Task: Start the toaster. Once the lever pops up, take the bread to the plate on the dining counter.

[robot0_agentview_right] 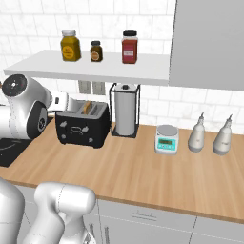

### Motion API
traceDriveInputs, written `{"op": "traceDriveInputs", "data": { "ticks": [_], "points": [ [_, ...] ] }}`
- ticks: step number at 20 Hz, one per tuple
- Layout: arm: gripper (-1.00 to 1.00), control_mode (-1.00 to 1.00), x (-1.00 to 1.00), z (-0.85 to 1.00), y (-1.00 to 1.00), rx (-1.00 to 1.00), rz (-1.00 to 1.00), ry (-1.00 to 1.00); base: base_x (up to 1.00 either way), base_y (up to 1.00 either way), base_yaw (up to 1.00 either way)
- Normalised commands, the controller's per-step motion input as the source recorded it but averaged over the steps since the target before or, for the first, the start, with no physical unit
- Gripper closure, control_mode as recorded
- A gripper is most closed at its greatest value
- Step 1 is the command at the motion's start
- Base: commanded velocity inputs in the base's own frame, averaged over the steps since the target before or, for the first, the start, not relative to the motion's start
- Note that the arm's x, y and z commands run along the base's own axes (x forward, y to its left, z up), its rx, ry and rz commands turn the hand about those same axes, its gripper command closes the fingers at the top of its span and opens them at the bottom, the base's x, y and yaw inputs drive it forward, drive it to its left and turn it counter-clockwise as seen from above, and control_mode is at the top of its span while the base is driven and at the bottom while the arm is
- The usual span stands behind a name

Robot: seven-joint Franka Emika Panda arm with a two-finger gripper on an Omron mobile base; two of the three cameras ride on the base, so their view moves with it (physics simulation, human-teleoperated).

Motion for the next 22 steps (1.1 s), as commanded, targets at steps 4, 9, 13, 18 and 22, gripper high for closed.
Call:
{"op": "traceDriveInputs", "data": {
  "ticks": [4,9,13,18,22],
  "points": [
    [-1.00,-1.00,0.00,0.00,0.00,0.00,0.00,0.00,0.00,0.00,0.00],
    [-1.00,-1.00,0.00,0.00,0.00,0.00,0.00,0.00,0.00,0.00,0.00],
    [-1.00,-1.00,0.00,0.00,0.00,0.00,0.00,0.00,0.00,0.00,0.00],
    [-1.00,-1.00,-0.07,0.00,0.01,0.00,0.00,0.00,0.00,0.00,0.00],
    [-1.00,-1.00,-0.22,0.00,0.21,-0.05,0.00,-0.03,0.00,0.00,0.00]
  ]
}}
